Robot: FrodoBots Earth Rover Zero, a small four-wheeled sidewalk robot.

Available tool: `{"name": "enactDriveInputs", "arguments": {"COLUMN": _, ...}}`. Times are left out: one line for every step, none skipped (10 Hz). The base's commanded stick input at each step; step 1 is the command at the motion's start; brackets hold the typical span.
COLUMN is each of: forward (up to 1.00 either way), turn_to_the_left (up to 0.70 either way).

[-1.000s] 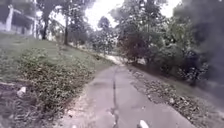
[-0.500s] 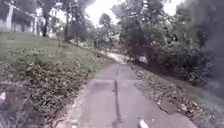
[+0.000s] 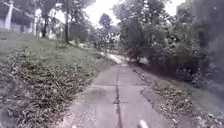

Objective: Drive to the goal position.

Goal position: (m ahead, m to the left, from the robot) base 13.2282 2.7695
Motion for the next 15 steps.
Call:
{"name": "enactDriveInputs", "arguments": {"forward": 0.7, "turn_to_the_left": -0.03}}
{"name": "enactDriveInputs", "arguments": {"forward": 0.7, "turn_to_the_left": -0.29}}
{"name": "enactDriveInputs", "arguments": {"forward": 0.7, "turn_to_the_left": -0.34}}
{"name": "enactDriveInputs", "arguments": {"forward": 0.7, "turn_to_the_left": -0.34}}
{"name": "enactDriveInputs", "arguments": {"forward": 0.7, "turn_to_the_left": -0.24}}
{"name": "enactDriveInputs", "arguments": {"forward": 0.7, "turn_to_the_left": 0.0}}
{"name": "enactDriveInputs", "arguments": {"forward": 0.7, "turn_to_the_left": 0.0}}
{"name": "enactDriveInputs", "arguments": {"forward": 0.7, "turn_to_the_left": 0.0}}
{"name": "enactDriveInputs", "arguments": {"forward": 0.7, "turn_to_the_left": 0.0}}
{"name": "enactDriveInputs", "arguments": {"forward": 0.7, "turn_to_the_left": 0.0}}
{"name": "enactDriveInputs", "arguments": {"forward": 0.7, "turn_to_the_left": 0.0}}
{"name": "enactDriveInputs", "arguments": {"forward": 0.7, "turn_to_the_left": 0.0}}
{"name": "enactDriveInputs", "arguments": {"forward": 0.7, "turn_to_the_left": -0.01}}
{"name": "enactDriveInputs", "arguments": {"forward": 0.7, "turn_to_the_left": -0.02}}
{"name": "enactDriveInputs", "arguments": {"forward": 0.7, "turn_to_the_left": -0.06}}
